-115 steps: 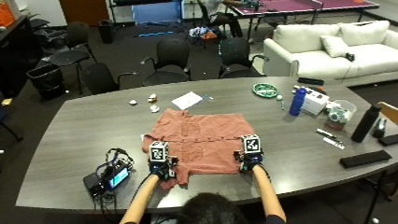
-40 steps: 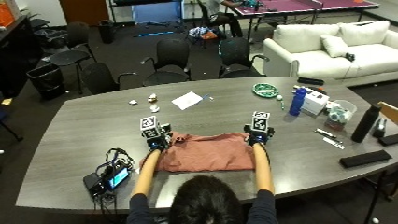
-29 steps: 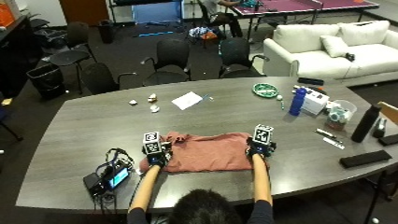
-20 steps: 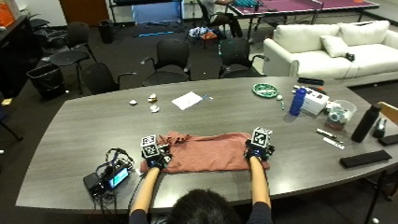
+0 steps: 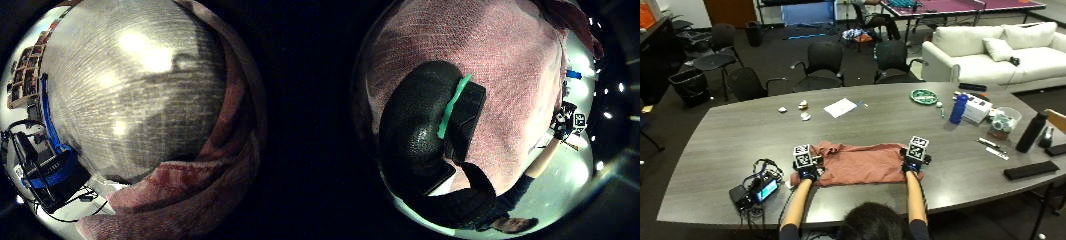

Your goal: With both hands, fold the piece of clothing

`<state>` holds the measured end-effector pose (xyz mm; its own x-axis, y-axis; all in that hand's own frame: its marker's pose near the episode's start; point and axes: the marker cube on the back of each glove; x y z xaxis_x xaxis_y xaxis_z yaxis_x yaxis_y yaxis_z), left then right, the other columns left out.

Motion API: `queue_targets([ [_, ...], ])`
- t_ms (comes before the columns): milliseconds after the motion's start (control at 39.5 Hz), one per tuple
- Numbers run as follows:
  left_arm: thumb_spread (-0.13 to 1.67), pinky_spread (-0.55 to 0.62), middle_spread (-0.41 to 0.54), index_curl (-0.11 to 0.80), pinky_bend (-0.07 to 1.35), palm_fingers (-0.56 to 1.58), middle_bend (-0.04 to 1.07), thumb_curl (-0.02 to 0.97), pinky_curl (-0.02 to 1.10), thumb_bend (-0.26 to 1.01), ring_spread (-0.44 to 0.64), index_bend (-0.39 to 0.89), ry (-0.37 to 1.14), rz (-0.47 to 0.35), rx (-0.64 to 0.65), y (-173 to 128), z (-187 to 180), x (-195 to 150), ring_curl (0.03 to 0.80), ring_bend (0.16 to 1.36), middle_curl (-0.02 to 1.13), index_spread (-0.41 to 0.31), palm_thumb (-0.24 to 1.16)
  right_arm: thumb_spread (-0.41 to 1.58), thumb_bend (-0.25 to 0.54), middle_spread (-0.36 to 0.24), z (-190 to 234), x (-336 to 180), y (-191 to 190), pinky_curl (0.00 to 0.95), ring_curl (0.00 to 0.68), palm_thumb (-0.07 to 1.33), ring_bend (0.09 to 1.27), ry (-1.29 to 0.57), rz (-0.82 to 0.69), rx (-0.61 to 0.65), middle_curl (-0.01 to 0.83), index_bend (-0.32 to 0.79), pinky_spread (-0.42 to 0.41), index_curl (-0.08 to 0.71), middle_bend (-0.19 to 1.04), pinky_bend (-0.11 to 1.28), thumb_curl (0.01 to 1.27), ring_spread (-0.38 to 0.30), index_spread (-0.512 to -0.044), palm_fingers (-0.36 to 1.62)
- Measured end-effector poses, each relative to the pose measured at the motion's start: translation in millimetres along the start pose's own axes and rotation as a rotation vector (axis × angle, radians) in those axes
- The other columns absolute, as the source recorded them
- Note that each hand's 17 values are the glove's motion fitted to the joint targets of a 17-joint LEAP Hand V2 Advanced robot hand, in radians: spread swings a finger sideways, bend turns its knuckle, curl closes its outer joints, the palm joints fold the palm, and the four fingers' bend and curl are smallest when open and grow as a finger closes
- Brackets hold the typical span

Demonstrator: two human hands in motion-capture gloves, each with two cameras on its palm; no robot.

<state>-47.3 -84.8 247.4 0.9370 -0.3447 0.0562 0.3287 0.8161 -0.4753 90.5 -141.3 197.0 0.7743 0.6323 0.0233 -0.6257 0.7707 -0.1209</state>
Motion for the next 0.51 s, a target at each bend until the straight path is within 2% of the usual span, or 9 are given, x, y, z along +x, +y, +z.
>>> queue_targets([
  [76,1.25,0.40,0.165,0.378,0.32,0.06,0.16,0.252,0.36,-0.01,0.42,0.17,0.003,-0.022,-0.008,3.1,-0.1,-1.6,0.348,0.48,0.26,-0.032,0.09,1.11,0.058,-0.161,-0.3,-4.6,-1.3,0.378,0.452,0.91,0.67,-0.021,-0.046,0.029,0.478,0.19,-0.314,0.203,0.34,0.68,0.45,-0.207,-0.203,1.28],
  [152,1.25,0.40,0.169,0.377,0.32,0.06,0.16,0.252,0.36,-0.01,0.42,0.17,0.032,-0.030,-0.005,4.7,-1.6,-1.5,0.344,0.49,0.26,-0.031,0.09,1.07,0.060,-0.184,-4.5,0.7,-4.5,0.381,0.457,0.96,0.66,-0.009,-0.026,0.064,0.488,0.20,-0.333,0.237,0.36,0.66,0.46,-0.217,-0.220,1.31],
  [278,1.26,0.40,0.169,0.388,0.30,0.12,0.17,0.262,0.35,0.00,0.42,0.20,0.169,0.021,-0.031,8.2,-9.4,-0.1,0.331,0.48,0.26,-0.033,0.15,1.00,0.039,-0.203,-13.3,28.7,-8.0,0.380,0.461,1.00,0.66,-0.054,0.050,0.016,0.495,0.20,-0.356,0.283,0.36,0.64,0.47,-0.228,-0.237,1.32],
  [379,1.28,0.37,0.160,0.392,0.29,0.18,0.17,0.267,0.35,0.01,0.39,0.19,0.266,0.070,-0.180,26.6,-13.3,5.0,0.327,0.49,0.27,-0.034,0.19,0.97,0.020,-0.212,-23.7,52.1,-8.2,0.381,0.462,1.01,0.66,-0.117,0.110,-0.018,0.498,0.19,-0.364,0.310,0.36,0.63,0.48,-0.232,-0.245,1.32],
  [405,1.28,0.38,0.159,0.392,0.28,0.16,0.17,0.265,0.35,0.00,0.40,0.19,0.276,0.086,-0.189,28.3,-14.6,6.4,0.325,0.48,0.27,-0.034,0.19,0.97,0.016,-0.214,-27.6,57.5,-7.5,0.382,0.461,1.02,0.66,-0.131,0.132,-0.018,0.499,0.19,-0.366,0.315,0.36,0.63,0.48,-0.232,-0.246,1.32],
  [430,1.28,0.34,0.152,0.393,0.30,0.22,0.18,0.267,0.36,0.00,0.37,0.18,0.280,0.098,-0.181,28.7,-16.5,7.3,0.332,0.49,0.28,-0.034,0.20,0.96,0.012,-0.215,-32.9,63.5,-6.6,0.383,0.462,1.02,0.66,-0.148,0.161,-0.012,0.499,0.19,-0.367,0.320,0.36,0.63,0.48,-0.234,-0.247,1.32],
  [506,1.29,0.30,0.140,0.384,0.31,0.29,0.18,0.269,0.35,0.01,0.34,0.16,0.261,0.097,-0.141,31.2,-24.5,7.5,0.323,0.50,0.28,-0.035,0.22,0.93,-0.013,-0.218,-59.0,79.6,-4.6,0.384,0.462,1.02,0.66,-0.246,0.208,0.050,0.500,0.18,-0.370,0.333,0.36,0.63,0.49,-0.235,-0.250,1.31],
])
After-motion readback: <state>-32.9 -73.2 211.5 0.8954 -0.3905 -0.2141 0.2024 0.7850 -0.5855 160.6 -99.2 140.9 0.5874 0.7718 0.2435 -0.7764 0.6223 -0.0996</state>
